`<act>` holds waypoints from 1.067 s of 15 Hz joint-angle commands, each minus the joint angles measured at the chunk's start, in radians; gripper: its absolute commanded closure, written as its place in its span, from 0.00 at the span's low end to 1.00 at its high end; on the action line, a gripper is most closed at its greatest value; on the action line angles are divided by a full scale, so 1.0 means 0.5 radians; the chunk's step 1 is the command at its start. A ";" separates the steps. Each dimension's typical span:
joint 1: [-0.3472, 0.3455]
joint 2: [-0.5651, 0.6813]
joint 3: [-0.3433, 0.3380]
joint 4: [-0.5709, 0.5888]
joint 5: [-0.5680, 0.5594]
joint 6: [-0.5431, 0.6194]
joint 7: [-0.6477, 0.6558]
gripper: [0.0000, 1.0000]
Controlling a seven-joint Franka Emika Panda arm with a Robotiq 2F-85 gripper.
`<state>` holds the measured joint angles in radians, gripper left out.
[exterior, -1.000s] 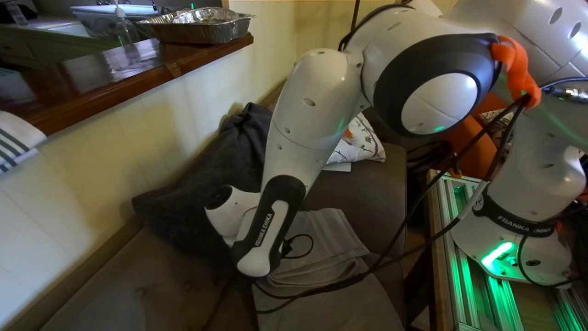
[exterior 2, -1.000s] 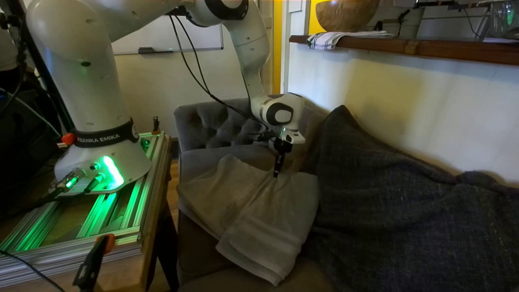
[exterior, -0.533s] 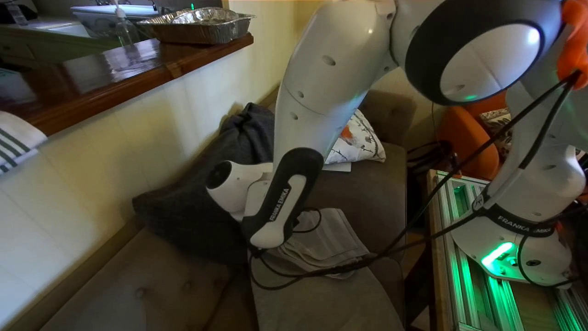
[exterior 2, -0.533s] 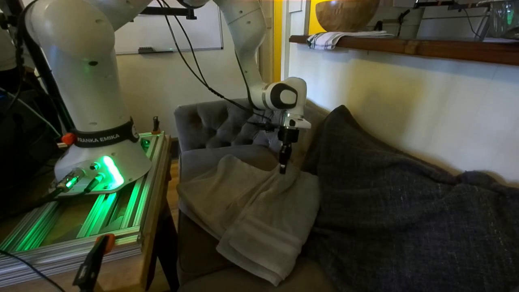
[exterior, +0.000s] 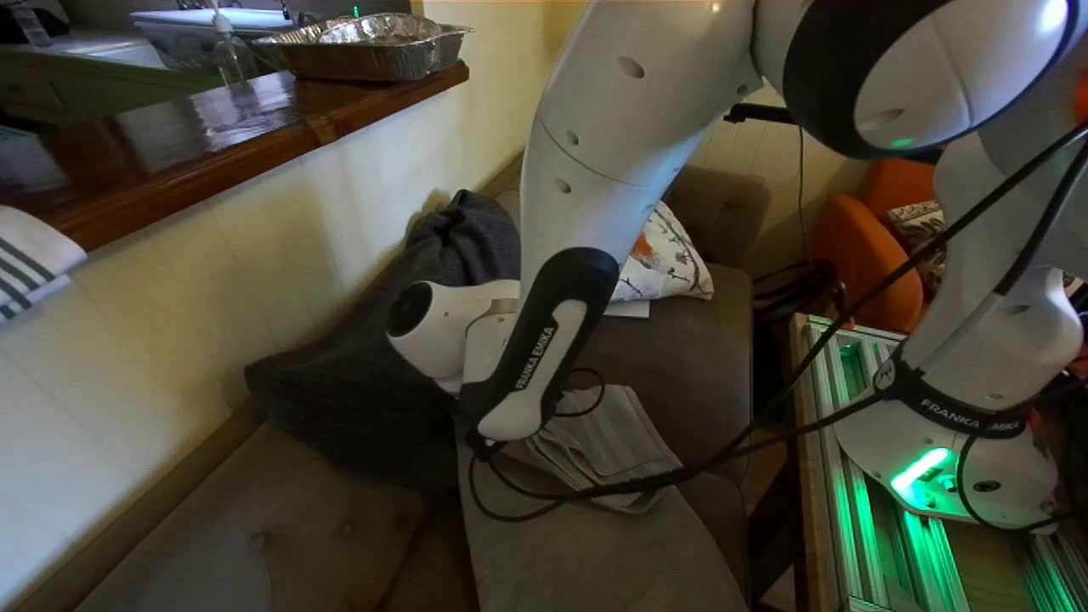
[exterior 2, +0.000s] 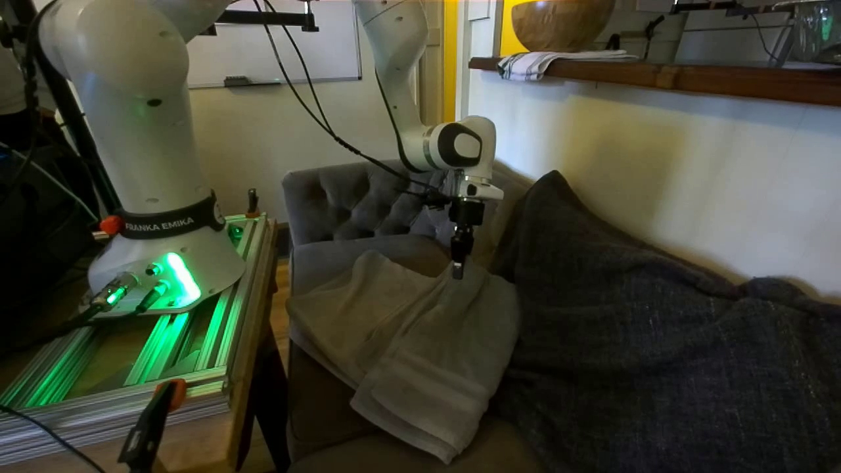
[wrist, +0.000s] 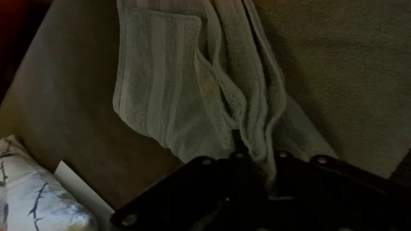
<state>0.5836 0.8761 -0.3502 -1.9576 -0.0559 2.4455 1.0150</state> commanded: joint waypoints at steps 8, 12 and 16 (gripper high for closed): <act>-0.208 0.072 -0.602 0.026 -0.678 -0.084 0.688 0.97; -0.348 -0.011 -0.508 -0.011 -0.708 -0.036 0.638 0.88; -0.347 -0.011 -0.462 -0.011 -0.709 -0.036 0.640 0.88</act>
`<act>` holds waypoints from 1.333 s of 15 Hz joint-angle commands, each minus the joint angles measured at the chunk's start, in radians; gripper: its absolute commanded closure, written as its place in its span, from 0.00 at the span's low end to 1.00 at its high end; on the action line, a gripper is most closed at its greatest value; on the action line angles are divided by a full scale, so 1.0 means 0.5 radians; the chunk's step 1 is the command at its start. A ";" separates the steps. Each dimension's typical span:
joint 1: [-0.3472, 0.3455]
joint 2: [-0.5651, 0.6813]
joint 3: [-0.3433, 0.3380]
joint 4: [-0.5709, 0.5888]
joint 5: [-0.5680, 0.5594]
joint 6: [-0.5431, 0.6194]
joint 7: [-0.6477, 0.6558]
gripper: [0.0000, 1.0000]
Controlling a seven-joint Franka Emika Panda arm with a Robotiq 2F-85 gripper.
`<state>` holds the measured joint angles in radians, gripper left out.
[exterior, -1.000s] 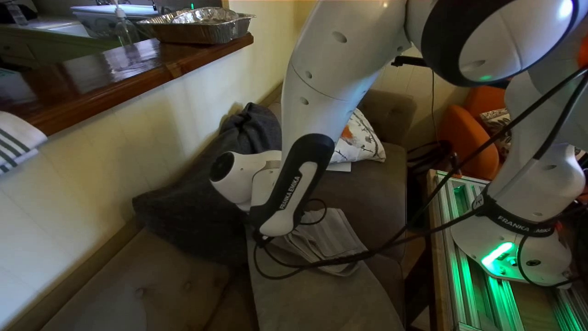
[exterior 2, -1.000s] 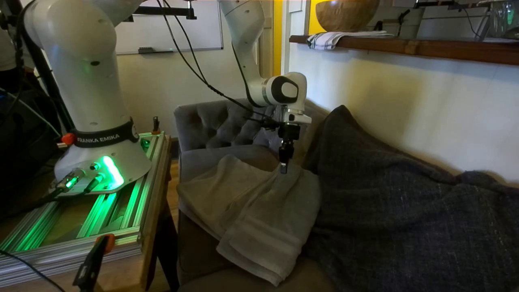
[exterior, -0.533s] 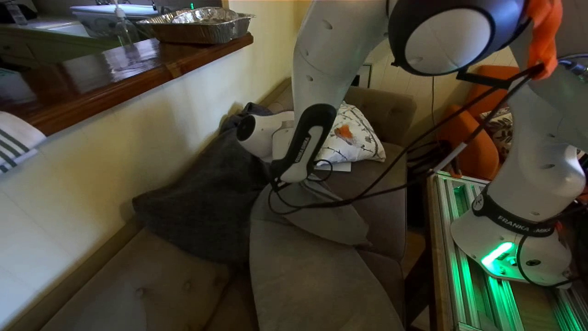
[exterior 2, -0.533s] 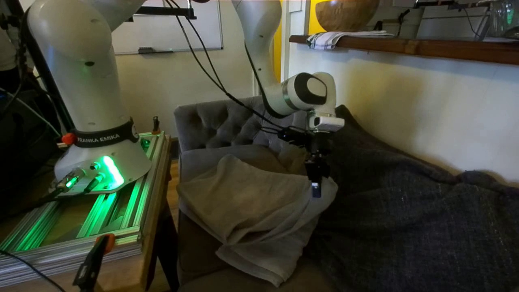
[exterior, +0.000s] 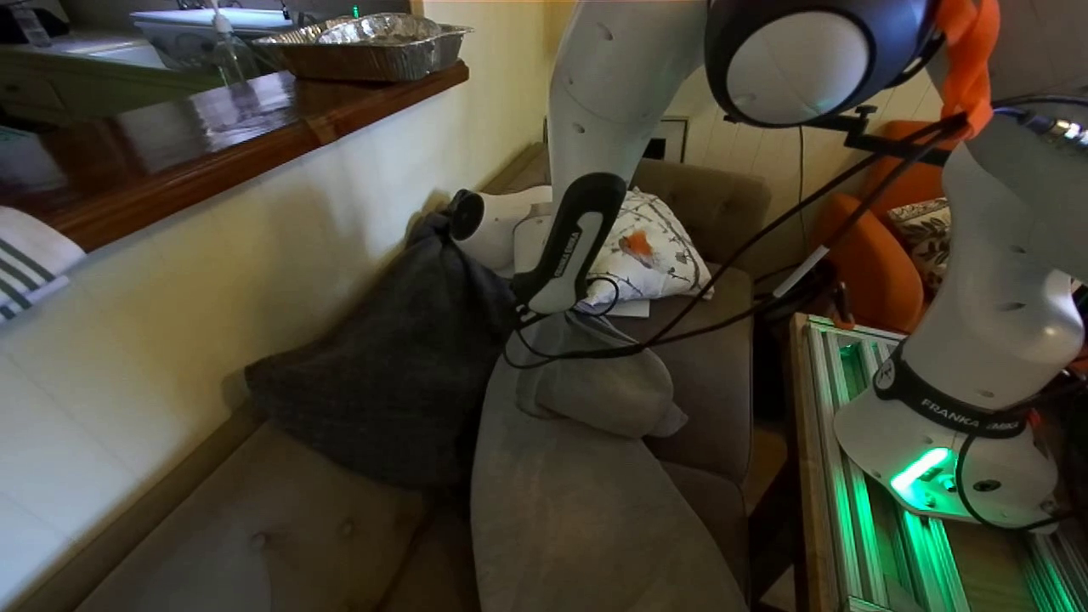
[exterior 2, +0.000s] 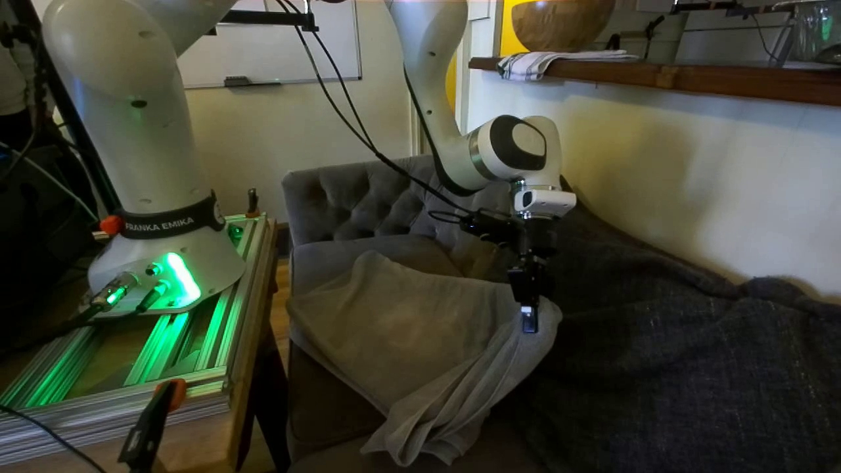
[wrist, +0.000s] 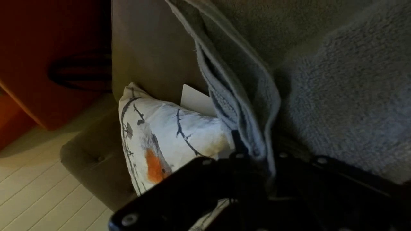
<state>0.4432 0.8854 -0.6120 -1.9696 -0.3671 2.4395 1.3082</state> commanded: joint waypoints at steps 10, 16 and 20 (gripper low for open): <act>-0.219 0.375 -0.323 0.560 -0.333 -0.047 0.469 0.97; -0.348 0.717 -0.461 0.924 -0.374 -0.104 0.639 0.97; -0.343 0.921 -0.540 1.057 -0.364 -0.181 0.759 0.64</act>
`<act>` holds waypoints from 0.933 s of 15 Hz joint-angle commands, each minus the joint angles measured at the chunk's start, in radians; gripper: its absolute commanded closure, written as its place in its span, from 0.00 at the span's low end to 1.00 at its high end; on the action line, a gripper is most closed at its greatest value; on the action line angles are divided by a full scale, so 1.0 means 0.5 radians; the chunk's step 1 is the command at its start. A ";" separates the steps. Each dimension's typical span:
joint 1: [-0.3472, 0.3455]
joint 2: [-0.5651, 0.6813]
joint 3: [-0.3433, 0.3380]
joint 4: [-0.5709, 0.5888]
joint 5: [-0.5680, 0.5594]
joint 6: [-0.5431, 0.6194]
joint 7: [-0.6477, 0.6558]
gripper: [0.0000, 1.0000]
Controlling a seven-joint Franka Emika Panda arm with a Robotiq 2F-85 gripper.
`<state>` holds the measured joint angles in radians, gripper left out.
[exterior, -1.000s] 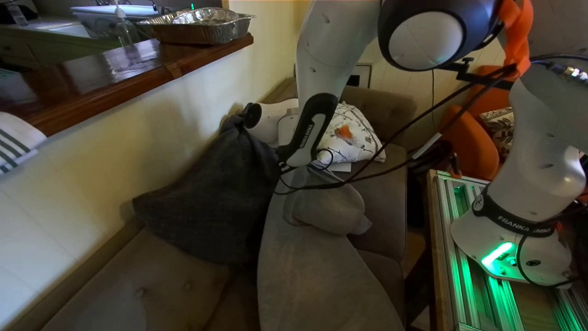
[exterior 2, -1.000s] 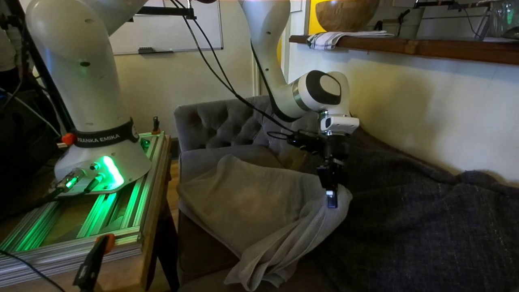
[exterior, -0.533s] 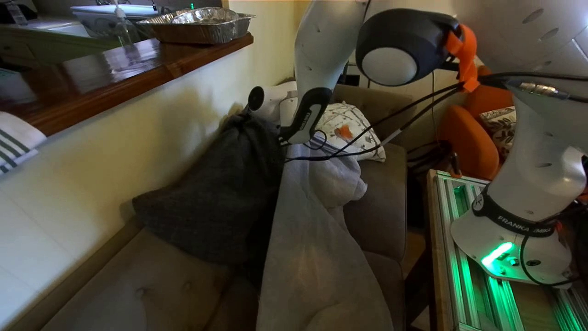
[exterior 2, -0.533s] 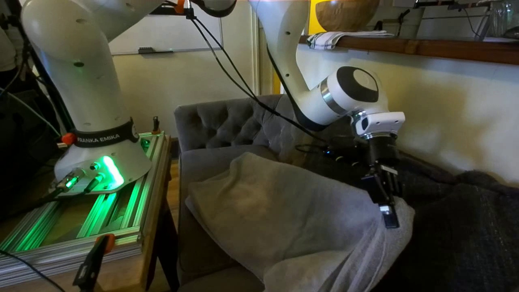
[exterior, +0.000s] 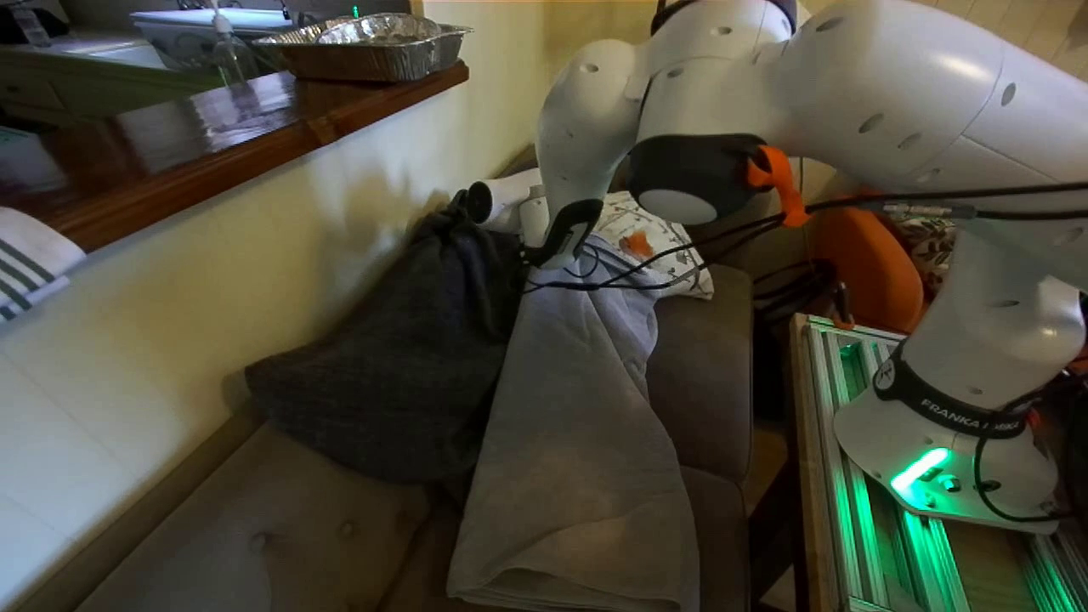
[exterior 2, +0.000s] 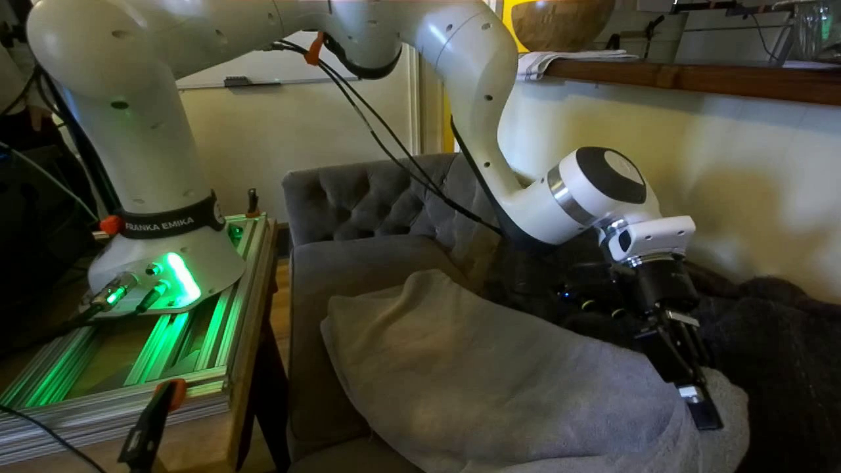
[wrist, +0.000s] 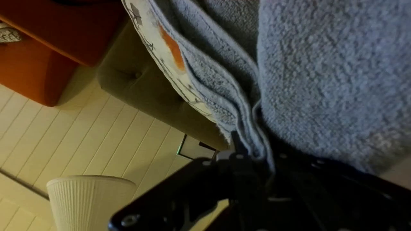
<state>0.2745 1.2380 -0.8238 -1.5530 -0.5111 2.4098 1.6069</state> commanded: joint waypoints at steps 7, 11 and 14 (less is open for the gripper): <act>0.177 0.033 -0.209 -0.016 -0.010 -0.055 0.442 0.22; 0.203 -0.278 -0.051 -0.348 0.061 -0.159 0.290 0.00; 0.203 -0.481 0.048 -0.623 0.072 -0.196 0.328 0.00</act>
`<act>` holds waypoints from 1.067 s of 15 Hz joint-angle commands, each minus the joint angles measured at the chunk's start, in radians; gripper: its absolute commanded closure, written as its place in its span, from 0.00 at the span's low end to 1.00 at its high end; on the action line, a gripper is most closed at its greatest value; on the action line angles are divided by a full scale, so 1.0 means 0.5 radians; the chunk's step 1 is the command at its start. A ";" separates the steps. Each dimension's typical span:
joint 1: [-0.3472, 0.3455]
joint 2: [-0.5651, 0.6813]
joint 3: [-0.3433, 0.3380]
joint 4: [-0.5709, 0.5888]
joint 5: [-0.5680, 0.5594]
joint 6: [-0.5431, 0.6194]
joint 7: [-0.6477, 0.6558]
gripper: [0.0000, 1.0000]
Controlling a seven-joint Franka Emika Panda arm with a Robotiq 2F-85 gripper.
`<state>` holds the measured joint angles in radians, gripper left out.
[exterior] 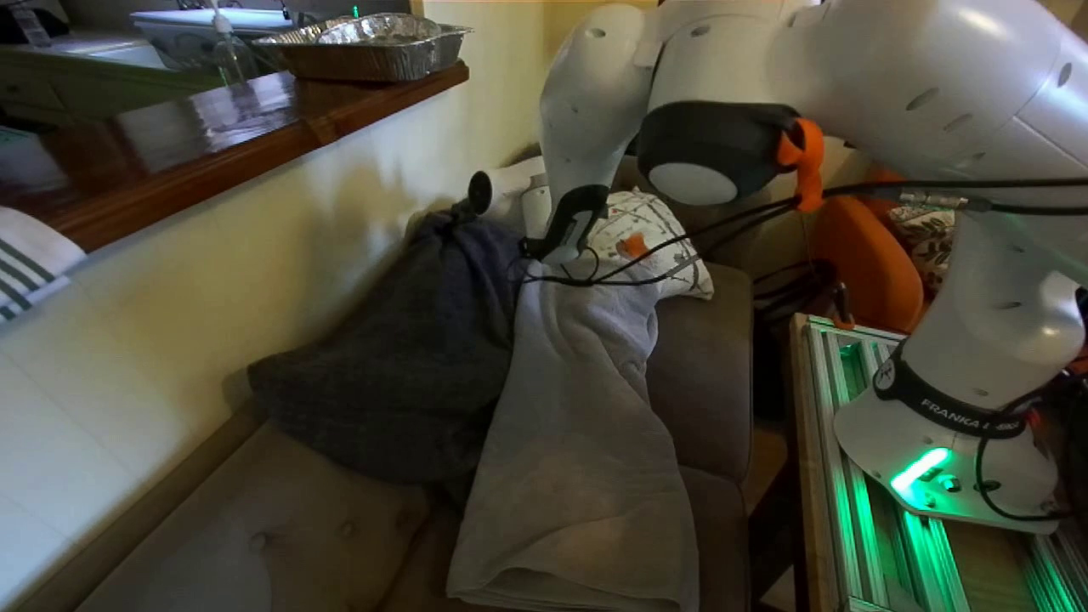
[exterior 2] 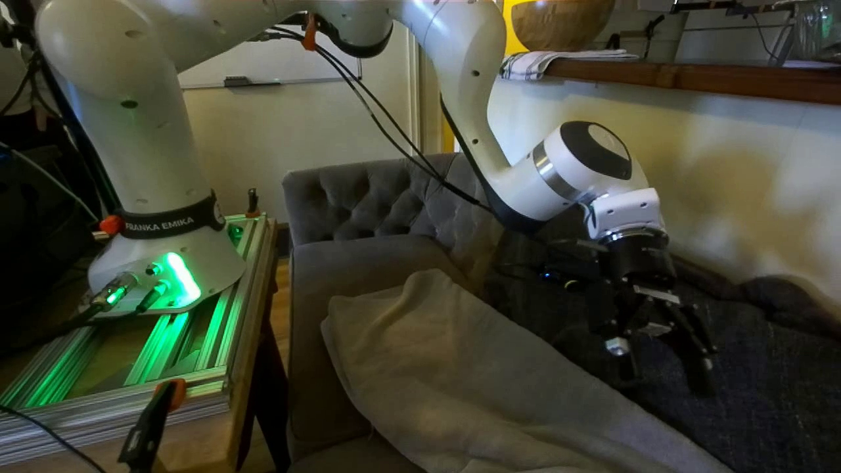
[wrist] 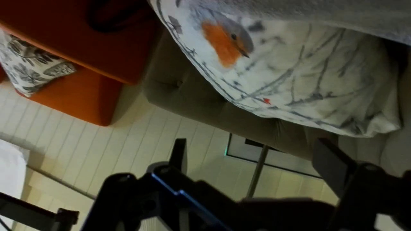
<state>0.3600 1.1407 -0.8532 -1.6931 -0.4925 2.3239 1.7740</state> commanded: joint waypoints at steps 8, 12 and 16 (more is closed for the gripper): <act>-0.190 -0.533 0.498 -0.932 0.177 0.274 0.218 0.00; -0.181 -0.451 0.492 -0.868 0.120 0.224 0.223 0.00; -0.191 -0.476 0.494 -0.869 0.122 0.226 0.224 0.00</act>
<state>0.2787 0.9079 -0.6179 -2.1329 -0.4149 2.4448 1.8757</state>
